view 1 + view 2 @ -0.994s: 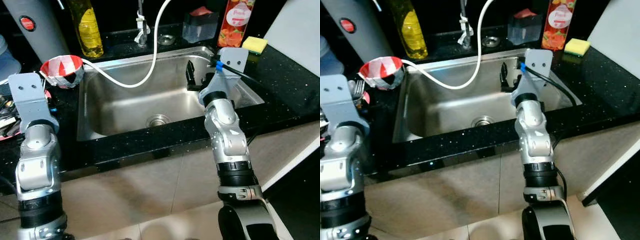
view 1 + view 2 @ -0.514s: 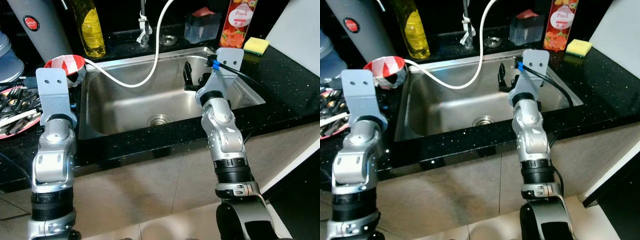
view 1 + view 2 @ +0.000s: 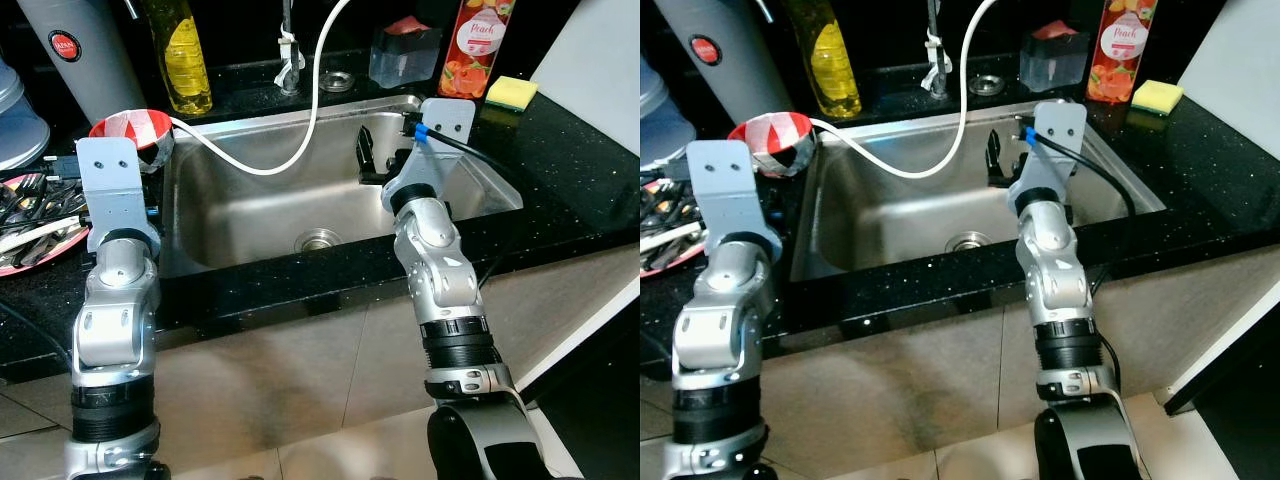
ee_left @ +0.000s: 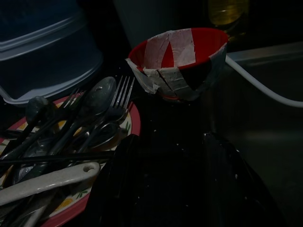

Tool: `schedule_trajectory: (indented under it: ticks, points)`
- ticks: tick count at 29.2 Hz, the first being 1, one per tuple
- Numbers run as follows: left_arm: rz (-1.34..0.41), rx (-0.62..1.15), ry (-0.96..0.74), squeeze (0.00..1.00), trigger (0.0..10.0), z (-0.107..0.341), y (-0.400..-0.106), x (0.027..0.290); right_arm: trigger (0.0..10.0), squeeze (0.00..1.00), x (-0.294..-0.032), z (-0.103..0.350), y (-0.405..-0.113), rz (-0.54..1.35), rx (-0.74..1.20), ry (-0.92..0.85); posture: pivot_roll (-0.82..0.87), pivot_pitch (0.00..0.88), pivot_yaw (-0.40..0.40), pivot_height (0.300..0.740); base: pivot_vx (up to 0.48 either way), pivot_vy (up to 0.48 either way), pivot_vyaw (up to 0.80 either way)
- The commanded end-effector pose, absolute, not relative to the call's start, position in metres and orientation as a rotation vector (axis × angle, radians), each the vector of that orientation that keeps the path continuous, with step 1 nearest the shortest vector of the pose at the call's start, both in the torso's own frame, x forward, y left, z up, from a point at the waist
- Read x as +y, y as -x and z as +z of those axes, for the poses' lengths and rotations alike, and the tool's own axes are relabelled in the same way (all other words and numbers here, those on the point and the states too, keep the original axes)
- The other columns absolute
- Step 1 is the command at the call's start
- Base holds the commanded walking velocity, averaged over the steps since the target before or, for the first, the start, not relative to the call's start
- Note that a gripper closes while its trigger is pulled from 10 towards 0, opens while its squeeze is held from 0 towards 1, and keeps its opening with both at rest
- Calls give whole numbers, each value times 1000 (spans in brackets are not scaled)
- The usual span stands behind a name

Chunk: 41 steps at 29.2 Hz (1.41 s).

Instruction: Kitchen organization

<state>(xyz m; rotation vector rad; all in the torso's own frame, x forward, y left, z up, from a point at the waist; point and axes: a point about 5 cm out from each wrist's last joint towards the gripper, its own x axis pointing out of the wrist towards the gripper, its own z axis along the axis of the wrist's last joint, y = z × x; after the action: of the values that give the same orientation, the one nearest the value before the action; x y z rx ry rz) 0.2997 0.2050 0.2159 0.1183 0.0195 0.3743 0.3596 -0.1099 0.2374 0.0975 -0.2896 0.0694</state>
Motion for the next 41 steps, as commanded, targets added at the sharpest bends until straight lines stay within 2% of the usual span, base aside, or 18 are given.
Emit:
schedule_trajectory:
  ticks: [1,15,22,24,30,36,41]
  points:
    - [377,28,-113,0,10000,213,-301,205,10000,0,-107,233,-358,78,-280,-103,57,0,67,740,0,0,0]
    - [330,37,-80,0,10000,210,-306,192,10000,0,-114,229,-355,46,-267,-95,34,0,75,740,0,0,0]
    - [362,65,-28,0,10000,205,-306,197,10000,0,-115,230,-355,49,-269,-84,19,0,67,740,0,0,0]
    - [408,67,-11,0,10000,204,-305,206,10000,0,-117,231,-355,47,-270,-78,11,0,60,740,0,0,0]
    - [412,115,-104,0,10000,200,-305,217,10000,0,-120,231,-354,43,-271,-64,-3,0,67,740,0,0,0]
    - [348,206,-105,0,10000,201,-310,207,10000,0,-125,231,-354,25,-275,-58,-13,0,77,740,0,0,0]
    - [295,84,-96,0,10000,221,-315,197,10000,0,-127,232,-353,15,-280,-56,-20,0,85,740,0,0,0]
